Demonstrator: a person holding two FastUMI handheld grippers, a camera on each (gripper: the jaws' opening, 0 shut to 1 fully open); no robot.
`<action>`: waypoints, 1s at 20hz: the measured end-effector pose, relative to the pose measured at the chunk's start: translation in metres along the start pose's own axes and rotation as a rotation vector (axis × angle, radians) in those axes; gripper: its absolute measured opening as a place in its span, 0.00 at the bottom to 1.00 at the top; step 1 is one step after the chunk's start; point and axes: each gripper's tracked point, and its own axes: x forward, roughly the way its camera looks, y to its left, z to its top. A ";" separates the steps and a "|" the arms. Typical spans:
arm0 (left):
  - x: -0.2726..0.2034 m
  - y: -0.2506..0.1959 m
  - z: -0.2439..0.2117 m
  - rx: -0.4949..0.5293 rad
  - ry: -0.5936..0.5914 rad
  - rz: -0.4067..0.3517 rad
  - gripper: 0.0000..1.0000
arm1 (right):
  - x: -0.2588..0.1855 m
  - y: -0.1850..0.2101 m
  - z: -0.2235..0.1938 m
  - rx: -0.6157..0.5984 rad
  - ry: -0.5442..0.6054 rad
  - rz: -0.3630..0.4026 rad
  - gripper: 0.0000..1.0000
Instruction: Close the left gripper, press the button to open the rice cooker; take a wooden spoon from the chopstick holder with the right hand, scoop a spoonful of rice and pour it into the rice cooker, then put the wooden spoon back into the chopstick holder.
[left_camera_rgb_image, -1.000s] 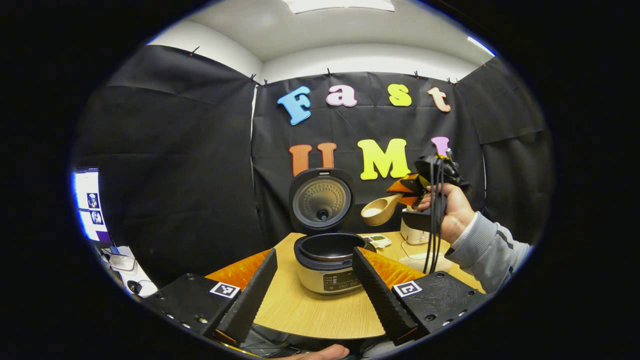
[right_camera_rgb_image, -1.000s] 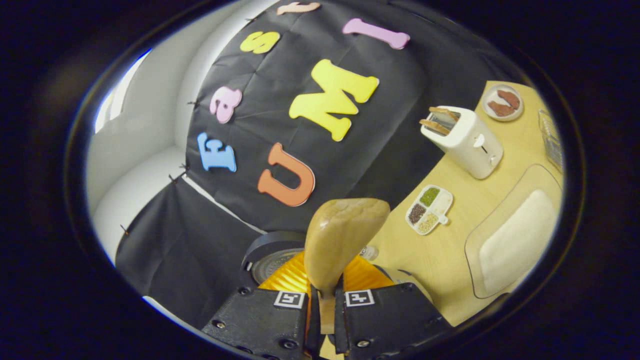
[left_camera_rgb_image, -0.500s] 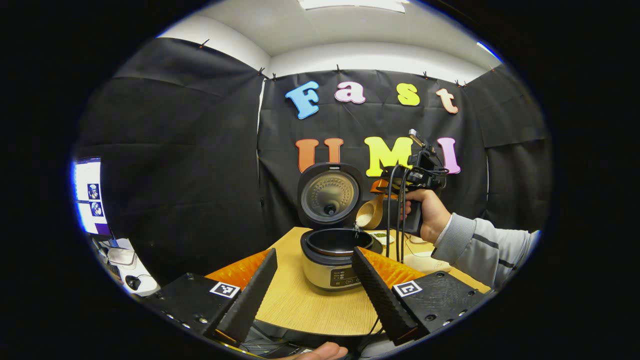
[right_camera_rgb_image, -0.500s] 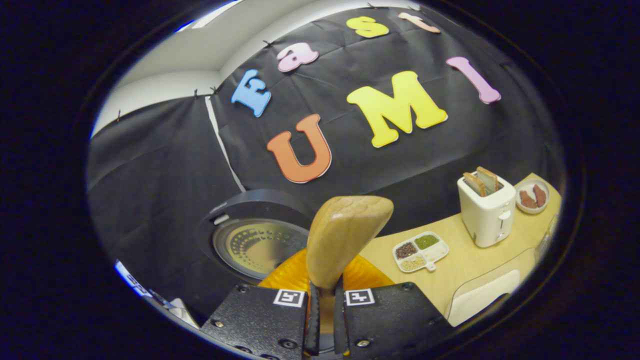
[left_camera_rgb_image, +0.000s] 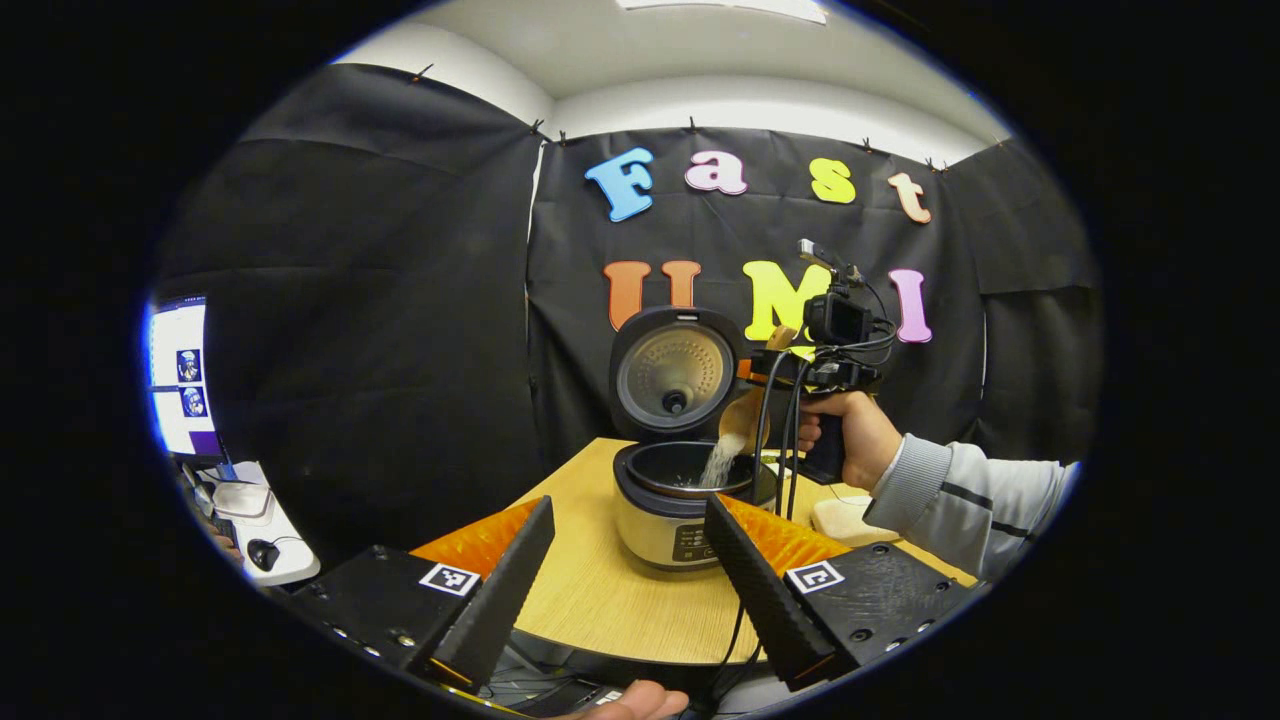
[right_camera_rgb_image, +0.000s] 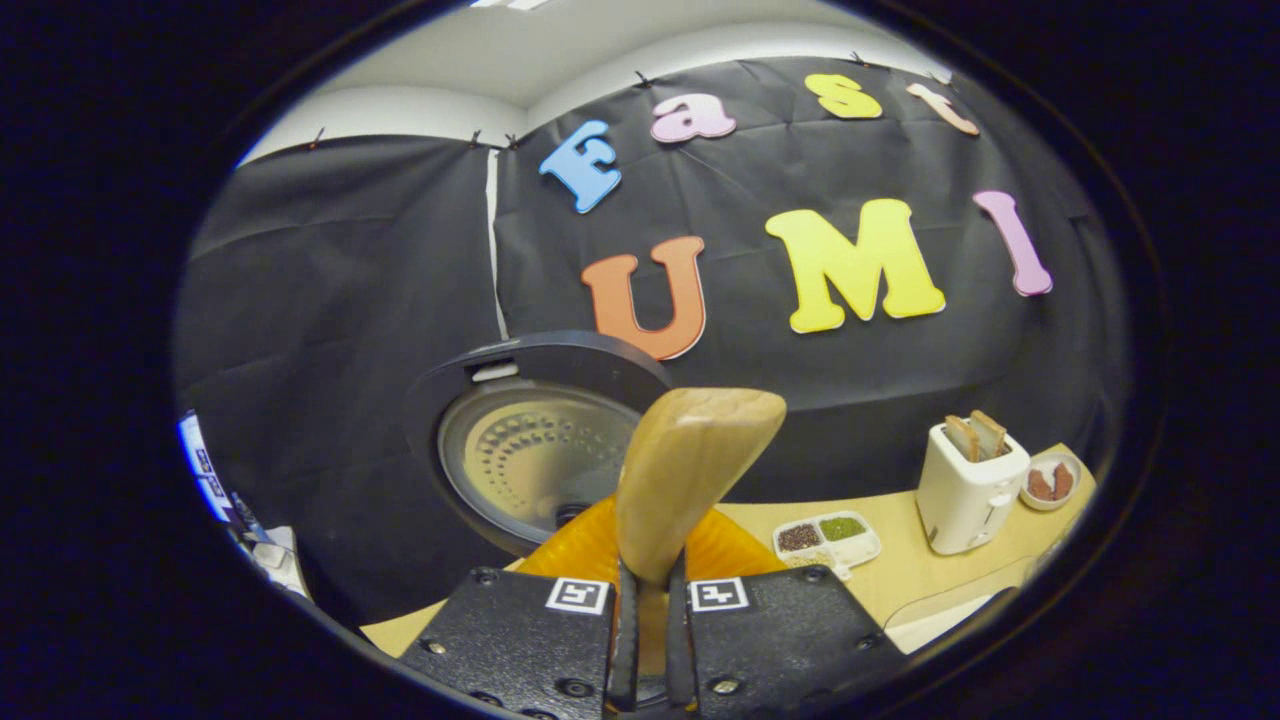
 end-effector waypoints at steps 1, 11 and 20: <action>0.001 0.001 0.000 0.000 -0.003 0.002 0.96 | 0.000 0.001 -0.001 -0.013 -0.001 0.001 0.16; 0.004 -0.001 -0.005 0.047 -0.003 0.014 0.96 | -0.008 0.038 -0.007 -0.405 -0.080 0.039 0.17; 0.005 0.003 -0.009 0.035 0.006 0.034 0.96 | -0.005 0.051 -0.029 -0.614 -0.017 0.074 0.16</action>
